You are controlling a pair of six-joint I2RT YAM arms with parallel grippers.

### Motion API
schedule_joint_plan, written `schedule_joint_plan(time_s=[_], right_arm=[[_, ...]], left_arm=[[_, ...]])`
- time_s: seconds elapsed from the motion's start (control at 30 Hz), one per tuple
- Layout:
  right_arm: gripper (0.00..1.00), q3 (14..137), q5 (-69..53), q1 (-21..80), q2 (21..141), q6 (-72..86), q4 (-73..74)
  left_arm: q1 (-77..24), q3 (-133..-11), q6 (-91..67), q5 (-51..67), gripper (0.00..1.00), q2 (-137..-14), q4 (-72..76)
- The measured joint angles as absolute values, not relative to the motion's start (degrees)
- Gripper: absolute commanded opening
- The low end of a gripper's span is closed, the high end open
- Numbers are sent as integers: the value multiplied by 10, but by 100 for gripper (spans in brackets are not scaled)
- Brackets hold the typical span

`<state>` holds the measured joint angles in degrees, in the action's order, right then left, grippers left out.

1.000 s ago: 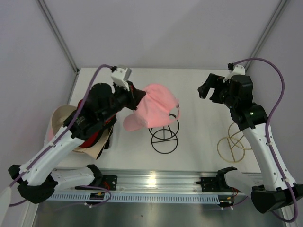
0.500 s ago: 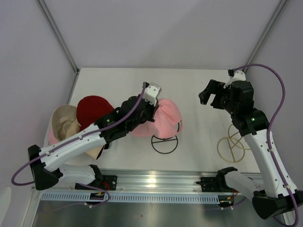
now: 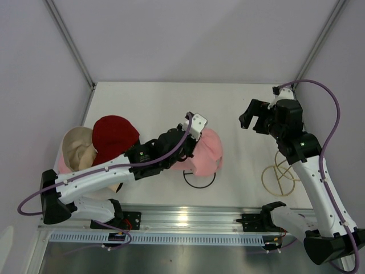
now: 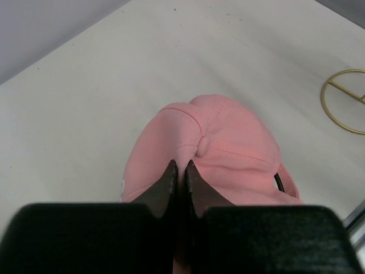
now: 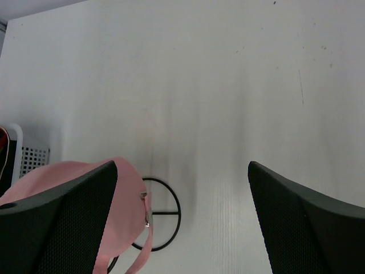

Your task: Stack the hats

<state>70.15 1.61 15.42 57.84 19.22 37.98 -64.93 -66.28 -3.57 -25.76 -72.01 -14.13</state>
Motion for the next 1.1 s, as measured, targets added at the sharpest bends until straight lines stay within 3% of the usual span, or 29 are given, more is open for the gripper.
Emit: schedule_joint_plan(time_s=[0.07,0.1,0.17,0.2,0.3,0.57,0.67,0.83,1.1], right_arm=[[99,699,15,154,579,192,380],[99,697,14,154,580,192,380],[100,695,9,154,581,192,379],[99,694,5,154,582,192,379],[99,692,-21,154,588,193,373],[96,643,-100,185,608,215,312],[91,622,-109,209,614,237,310],[91,597,-100,225,600,281,334],[73,561,-90,234,511,366,376]], left_arm=[[-649,-660,-37,-264,41,-718,-143],[-649,-658,-38,-267,58,-715,-143],[-650,-656,-39,-272,69,-710,-146],[-650,-656,-41,-278,83,-707,-147],[-650,-656,-44,-293,100,-691,-148],[-637,-667,-96,-335,99,-612,-166],[-572,-676,-164,-333,100,-594,-212],[-446,-662,-255,-326,99,-549,-277],[-385,-667,-285,-361,99,-490,-339]])
